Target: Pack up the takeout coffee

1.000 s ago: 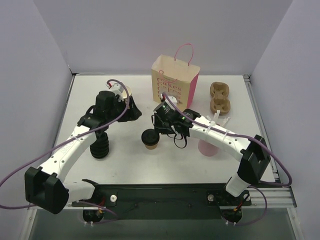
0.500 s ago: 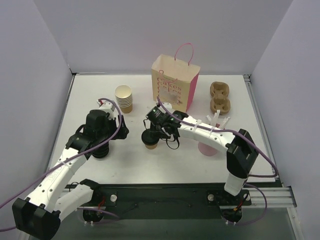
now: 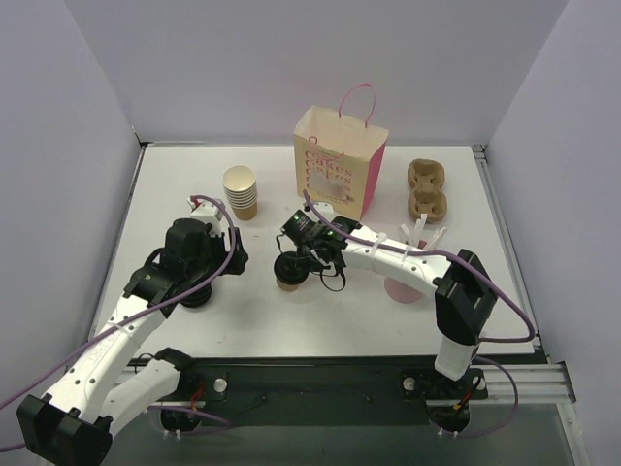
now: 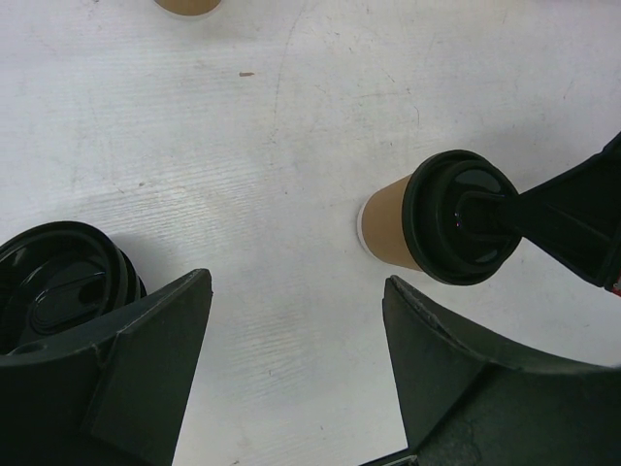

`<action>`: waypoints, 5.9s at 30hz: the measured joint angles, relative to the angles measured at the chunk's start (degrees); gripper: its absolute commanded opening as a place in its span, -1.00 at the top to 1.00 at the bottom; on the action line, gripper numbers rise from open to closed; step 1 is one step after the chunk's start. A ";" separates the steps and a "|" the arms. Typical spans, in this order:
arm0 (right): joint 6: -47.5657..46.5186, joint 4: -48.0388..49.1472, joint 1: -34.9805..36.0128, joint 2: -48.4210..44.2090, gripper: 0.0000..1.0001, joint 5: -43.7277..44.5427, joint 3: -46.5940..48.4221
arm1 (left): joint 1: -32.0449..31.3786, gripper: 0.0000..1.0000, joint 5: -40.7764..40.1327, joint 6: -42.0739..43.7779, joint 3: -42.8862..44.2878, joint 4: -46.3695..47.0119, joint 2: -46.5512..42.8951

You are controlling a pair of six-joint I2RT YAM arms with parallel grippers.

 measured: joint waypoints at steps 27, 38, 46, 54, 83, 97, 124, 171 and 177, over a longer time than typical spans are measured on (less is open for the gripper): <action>-24.85 -11.02 -28.09 -14.93 1.00 5.60 4.28 | -1.18 -0.62 -1.36 0.42 0.00 -0.33 -1.18; -28.79 -9.79 -34.36 -7.19 1.00 -0.74 4.76 | -1.18 -0.62 -0.90 1.05 0.00 -0.31 -1.03; -28.74 -6.34 -35.71 -4.70 0.92 -3.69 3.04 | -1.18 -0.62 -0.68 1.27 0.00 -0.31 -1.01; -28.46 -4.28 -36.13 -1.42 0.45 -4.66 0.96 | -1.18 -0.62 -0.66 1.31 0.00 -0.31 -1.01; -15.89 -6.10 -37.40 -1.99 -0.18 -7.39 38.03 | -6.36 -0.94 -4.13 -14.62 18.29 -22.12 -2.56; -13.77 -10.43 -37.24 13.66 0.27 -5.40 43.45 | -6.36 -0.95 -3.30 -20.96 16.83 -29.86 -5.64; -11.69 -11.10 -37.62 11.43 1.00 -21.24 50.40 | -6.36 -0.95 -5.60 -16.13 26.95 -30.21 3.21; 4.52 -9.99 -17.73 -16.74 1.00 -19.54 17.77 | -6.36 -0.63 -3.02 -25.75 12.90 -22.29 0.04; 4.24 -9.99 -17.73 -16.63 1.00 -19.71 17.77 | -6.36 -0.63 -1.46 -28.17 7.52 -13.31 1.55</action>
